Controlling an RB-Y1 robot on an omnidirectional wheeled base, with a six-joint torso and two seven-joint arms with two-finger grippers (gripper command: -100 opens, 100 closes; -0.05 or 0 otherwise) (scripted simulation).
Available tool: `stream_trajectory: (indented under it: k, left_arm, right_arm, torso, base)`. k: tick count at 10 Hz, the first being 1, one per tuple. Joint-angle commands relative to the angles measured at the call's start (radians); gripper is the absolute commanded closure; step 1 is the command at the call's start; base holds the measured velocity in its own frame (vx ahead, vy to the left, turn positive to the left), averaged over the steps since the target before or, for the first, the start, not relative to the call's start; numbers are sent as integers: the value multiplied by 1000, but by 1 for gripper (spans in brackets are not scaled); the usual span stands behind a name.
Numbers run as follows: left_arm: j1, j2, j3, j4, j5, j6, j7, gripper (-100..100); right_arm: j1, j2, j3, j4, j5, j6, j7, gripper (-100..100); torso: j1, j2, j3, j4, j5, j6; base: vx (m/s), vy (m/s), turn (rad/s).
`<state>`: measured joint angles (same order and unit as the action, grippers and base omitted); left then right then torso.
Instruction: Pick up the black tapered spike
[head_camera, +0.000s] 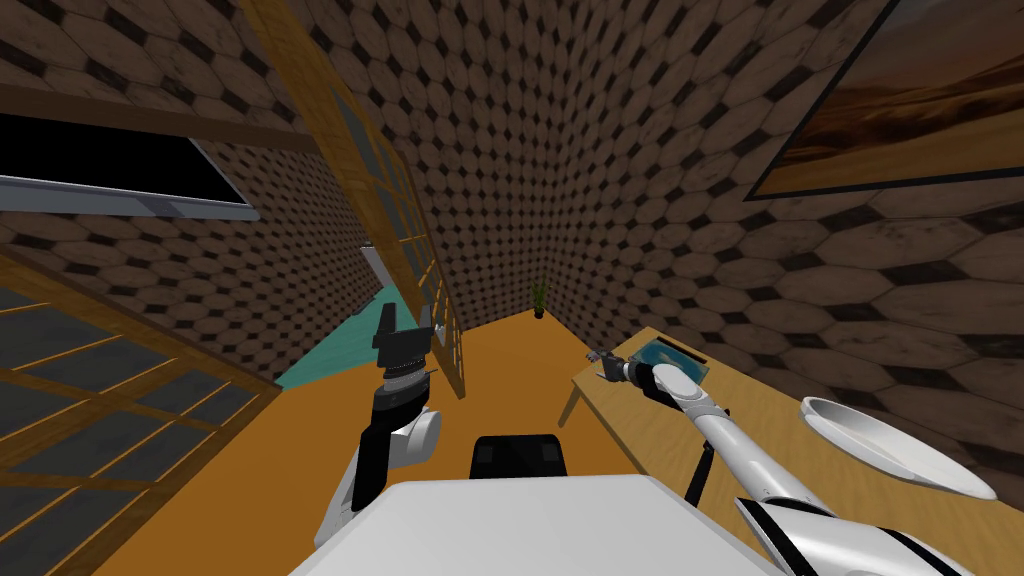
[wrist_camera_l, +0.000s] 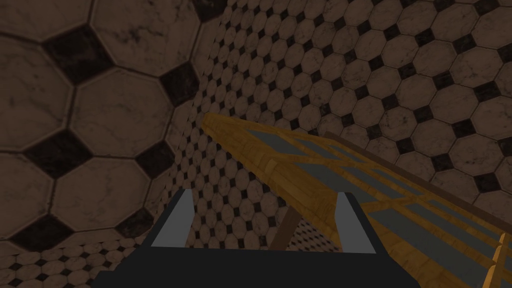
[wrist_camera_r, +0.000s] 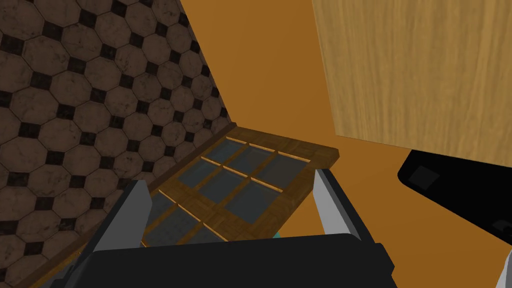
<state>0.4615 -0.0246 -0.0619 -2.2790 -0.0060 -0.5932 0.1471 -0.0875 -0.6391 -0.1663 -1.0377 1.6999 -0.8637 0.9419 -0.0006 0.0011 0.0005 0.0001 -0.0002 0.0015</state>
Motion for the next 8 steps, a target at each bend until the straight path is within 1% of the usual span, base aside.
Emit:
stream_trajectory:
  k: [1,2,3,4,5,6,7,8]
  left_arm:
    - [0,0,0,0,0,0,0,0]
    - [0,0,0,0,0,0,0,0]
    - [0,0,0,0,0,0,0,0]
    - [0,0,0,0,0,0,0,0]
    - [0,0,0,0,0,0,0,0]
    - [0,0,0,0,0,0,0,0]
    - [0,0,0,0,0,0,0,0]
    - [0,0,0,0,0,0,0,0]
  right_arm:
    - [-10,-5,-2,31,11,-7,12,-100]
    - [-15,-22,-6,73,60,-29,47,-100]
    - [-15,-22,-6,84,81,-29,47,-100]
    - [-15,-22,-6,84,81,-29,47,-100]
    - [-18,-38,-10,109,129,-51,79,-100]
    - [-18,-38,-10,134,147,-51,79,-100]
    - [-20,-56,-13,181,174,-71,110,-100]
    - [-20,-56,-13,181,207,-71,110,-100]
  torso:
    - [0,0,0,0,0,0]
    - [0,0,0,0,0,0]
    - [0,0,0,0,0,0]
    - [0,0,0,0,0,0]
    - [0,0,0,0,0,0]
    - [0,0,0,0,0,0]
    - [0,0,0,0,0,0]
    - [-1,0,0,0,0,0]
  base:
    - [-1,-8,-21]
    - [-4,-11,80]
    - [-2,-17,64]
    - [-1,-9,-14]
    - [-4,-11,71]
    - [-5,-15,40]
    - [-9,-21,71]
    - [-6,-23,34]
